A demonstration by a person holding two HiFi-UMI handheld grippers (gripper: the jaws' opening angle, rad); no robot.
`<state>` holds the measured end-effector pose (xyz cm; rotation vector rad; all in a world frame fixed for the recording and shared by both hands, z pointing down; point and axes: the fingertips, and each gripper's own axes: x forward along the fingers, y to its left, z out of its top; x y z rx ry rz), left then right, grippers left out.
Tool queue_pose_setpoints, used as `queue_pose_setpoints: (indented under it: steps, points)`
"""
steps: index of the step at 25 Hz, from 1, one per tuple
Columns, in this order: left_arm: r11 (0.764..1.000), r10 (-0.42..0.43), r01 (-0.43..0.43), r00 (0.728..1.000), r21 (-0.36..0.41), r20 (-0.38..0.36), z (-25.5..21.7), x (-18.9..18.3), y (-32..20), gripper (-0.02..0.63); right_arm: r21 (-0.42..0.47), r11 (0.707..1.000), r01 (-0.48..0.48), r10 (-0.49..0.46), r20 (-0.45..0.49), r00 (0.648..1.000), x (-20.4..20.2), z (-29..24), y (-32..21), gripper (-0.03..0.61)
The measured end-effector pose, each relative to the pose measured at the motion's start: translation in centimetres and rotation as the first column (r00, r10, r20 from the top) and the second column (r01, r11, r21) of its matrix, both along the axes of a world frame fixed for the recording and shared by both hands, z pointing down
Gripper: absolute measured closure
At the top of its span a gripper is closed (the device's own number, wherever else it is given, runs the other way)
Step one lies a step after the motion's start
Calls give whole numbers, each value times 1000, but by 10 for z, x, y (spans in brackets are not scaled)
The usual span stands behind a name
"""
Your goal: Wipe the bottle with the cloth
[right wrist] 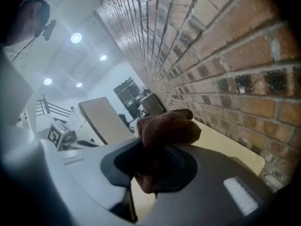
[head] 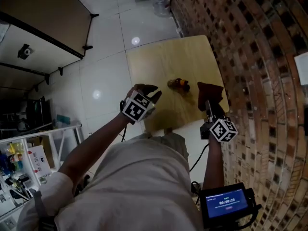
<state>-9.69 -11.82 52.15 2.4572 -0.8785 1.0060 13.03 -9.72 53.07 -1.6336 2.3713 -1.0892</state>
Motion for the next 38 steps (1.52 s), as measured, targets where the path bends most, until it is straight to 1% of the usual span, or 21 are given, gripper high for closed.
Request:
queue_pose_setpoints:
  steps: [3,5,7,12,15,19,23,27,30,33,38]
  points:
    - [999,-39,39,998,-4,-47,-5,-25,5,522,50,998,-27,26,2,1000,-6,-24,5,508]
    - [998,-61,62,995,7,-79,-14,-47,16,520,85,996,-33,35,-13,999,-19,-45,16,508]
    - [995,-98,98,987,-3,-128,-24,-70,30,518,112,993,-32,36,-36,999,-35,-66,29,508]
    - [977,-212,198,946,-83,-244,-33,-123,71,517,117,992,-42,47,-40,998,-80,-78,67,508]
    - [967,-254,235,924,-102,-284,-34,-147,87,517,126,991,-51,55,-28,998,-100,-82,87,508]
    - [957,-290,269,912,-112,-290,-25,-170,107,517,124,990,-72,74,-10,997,-112,-77,115,506]
    - [952,-297,263,912,-154,-281,-6,-188,141,517,92,989,-113,114,-10,993,-121,-72,162,506]
    - [946,-313,272,910,-179,-270,3,-204,158,517,65,985,-159,159,3,987,-123,-51,190,506]
    - [943,-324,284,904,-174,-278,4,-209,167,517,51,984,-172,172,5,985,-122,-39,201,506]
    - [939,-338,302,894,-163,-293,3,-214,174,517,58,985,-163,163,7,987,-123,-44,201,506]
    - [921,-387,352,874,-168,-294,8,-226,197,517,116,985,-125,123,19,992,-124,-67,200,506]
